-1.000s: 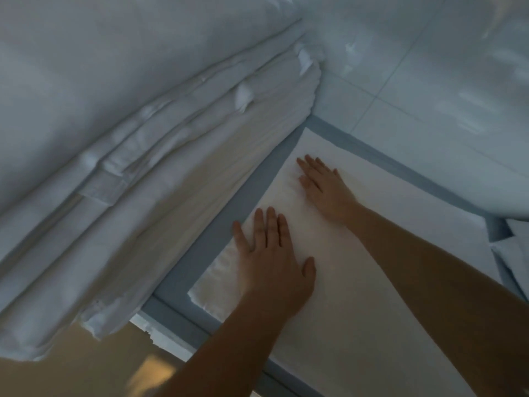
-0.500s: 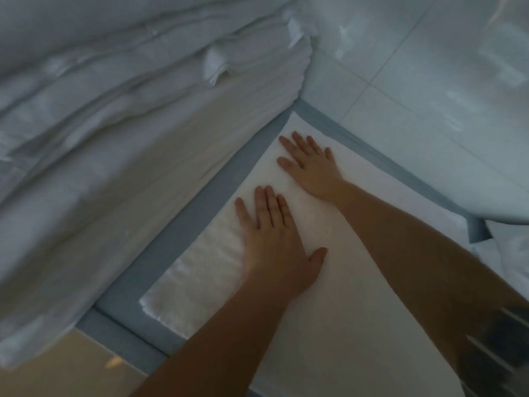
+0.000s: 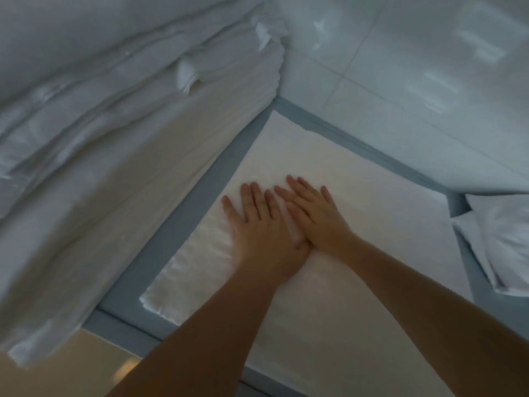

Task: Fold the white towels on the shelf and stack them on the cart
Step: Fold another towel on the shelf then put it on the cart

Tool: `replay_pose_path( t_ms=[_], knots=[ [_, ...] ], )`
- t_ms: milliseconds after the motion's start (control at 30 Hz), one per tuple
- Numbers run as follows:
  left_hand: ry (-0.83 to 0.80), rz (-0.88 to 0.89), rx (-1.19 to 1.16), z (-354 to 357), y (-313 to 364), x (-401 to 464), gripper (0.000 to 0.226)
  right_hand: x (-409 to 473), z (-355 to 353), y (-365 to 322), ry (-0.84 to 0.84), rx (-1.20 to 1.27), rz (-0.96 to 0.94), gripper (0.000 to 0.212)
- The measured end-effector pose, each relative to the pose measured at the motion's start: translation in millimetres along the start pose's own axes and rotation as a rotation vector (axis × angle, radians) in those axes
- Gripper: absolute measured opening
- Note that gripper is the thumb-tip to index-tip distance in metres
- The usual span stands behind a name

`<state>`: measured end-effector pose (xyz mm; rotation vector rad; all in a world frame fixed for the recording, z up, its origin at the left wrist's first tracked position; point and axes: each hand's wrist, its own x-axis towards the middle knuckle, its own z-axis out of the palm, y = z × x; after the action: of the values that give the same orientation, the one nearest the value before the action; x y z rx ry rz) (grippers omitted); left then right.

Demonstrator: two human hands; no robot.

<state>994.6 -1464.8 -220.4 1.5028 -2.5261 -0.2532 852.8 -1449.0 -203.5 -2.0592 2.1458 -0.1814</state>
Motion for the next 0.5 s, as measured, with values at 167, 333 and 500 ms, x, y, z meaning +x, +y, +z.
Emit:
replay_pose_path(
  t_ms=[167,333,500],
  knots=[
    [-0.022,0.001,0.047,4.3,0.1,3.0,0.104,0.8,-26.0,92.7,-0.039,-0.150,0.510,0.053],
    [-0.029,0.051,0.059,5.3,-2.7,2.1,0.082,3.4,-29.9,96.9,-0.058,-0.105,0.514,0.052],
    [-0.037,0.130,0.001,14.9,61.6,-15.7,0.073,8.5,-10.3,72.9,-0.045,-0.089,0.066,0.049]
  ],
)
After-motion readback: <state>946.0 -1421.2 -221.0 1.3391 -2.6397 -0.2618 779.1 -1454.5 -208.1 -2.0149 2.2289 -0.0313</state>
